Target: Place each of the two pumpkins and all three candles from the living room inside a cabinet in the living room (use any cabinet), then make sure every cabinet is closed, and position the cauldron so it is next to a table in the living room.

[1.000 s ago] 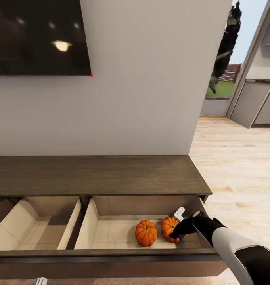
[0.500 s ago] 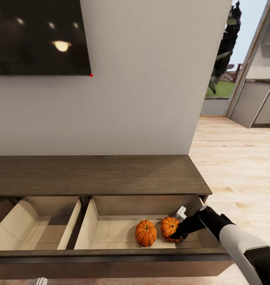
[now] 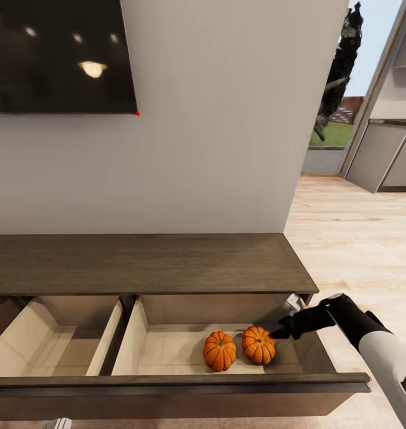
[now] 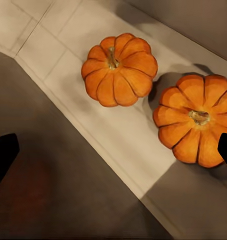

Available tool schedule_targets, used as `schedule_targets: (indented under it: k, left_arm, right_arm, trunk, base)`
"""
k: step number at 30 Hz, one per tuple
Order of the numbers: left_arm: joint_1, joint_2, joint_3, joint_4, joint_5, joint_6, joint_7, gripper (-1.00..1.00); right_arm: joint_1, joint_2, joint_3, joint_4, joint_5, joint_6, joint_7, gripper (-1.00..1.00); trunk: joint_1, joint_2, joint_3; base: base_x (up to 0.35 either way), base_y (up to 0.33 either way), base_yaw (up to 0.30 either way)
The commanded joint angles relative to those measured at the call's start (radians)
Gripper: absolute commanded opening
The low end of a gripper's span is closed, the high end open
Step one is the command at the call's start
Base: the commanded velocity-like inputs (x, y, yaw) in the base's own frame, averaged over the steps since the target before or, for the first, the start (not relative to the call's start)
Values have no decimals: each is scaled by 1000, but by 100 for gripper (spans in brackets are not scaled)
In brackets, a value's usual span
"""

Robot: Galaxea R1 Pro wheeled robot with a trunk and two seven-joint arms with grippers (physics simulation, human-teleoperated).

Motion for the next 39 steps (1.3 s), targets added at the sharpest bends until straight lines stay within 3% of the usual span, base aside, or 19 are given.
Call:
schedule_targets:
  k: [1,7,10,18,24,25,27,28,31,34,39]
  left_arm:
    - [0,1,-5,0,11,9,-1,100]
    - [0,1,-5,0,11,9,-1,100]
    - [0,1,-5,0,11,9,-1,100]
    - [0,1,-5,0,11,9,-1,100]
    - [0,2,-5,-1,11,9,-2,100]
    - [0,1,-5,-1,11,9,-2,100]
    - [0,1,-5,-1,11,9,-2,100]
    - [0,1,-5,-1,12,9,-2,100]
    - [0,1,-6,-1,12,10,-2,100]
    - [0,1,-6,-1,12,10,-2,100]
    - [0,1,-6,0,13,11,-4,100]
  right_arm:
    - [0,-5,2,-8,0,14,14,100]
    - [0,-58,-1,-67,-1,59,123,100]
    - [0,-105,-4,-114,-2,91,194,100]
    - [0,-208,-47,-193,-54,148,226,100]
    - [0,-316,-56,-245,-110,198,232,100]
    - [0,-347,-57,-255,-132,208,231,100]
    - [0,-380,-57,-264,-155,216,232,100]
    - [0,-412,-57,-272,-180,222,232,100]
    - [0,-459,-57,-279,-215,228,232,100]
    - [0,-524,-58,-284,-248,231,231,100]
    - [0,-581,-62,-277,-260,227,231,100]
  trunk:
    - [0,0,-1]
    - [0,0,-1]
    - [0,0,-1]
    - [0,0,-1]
    - [0,0,-1]
    - [0,0,-1]
    - [0,0,-1]
    - [0,0,-1]
    - [0,0,-1]
    - [0,0,-1]
    - [0,0,-1]
  base:
    - [0,0,0]
    - [0,0,0]
    - [0,0,0]
    - [0,0,0]
    - [0,0,0]
    - [0,0,0]
    - [0,0,0]
    - [0,0,0]
    - [0,0,0]
    - [0,0,0]
    - [0,0,0]
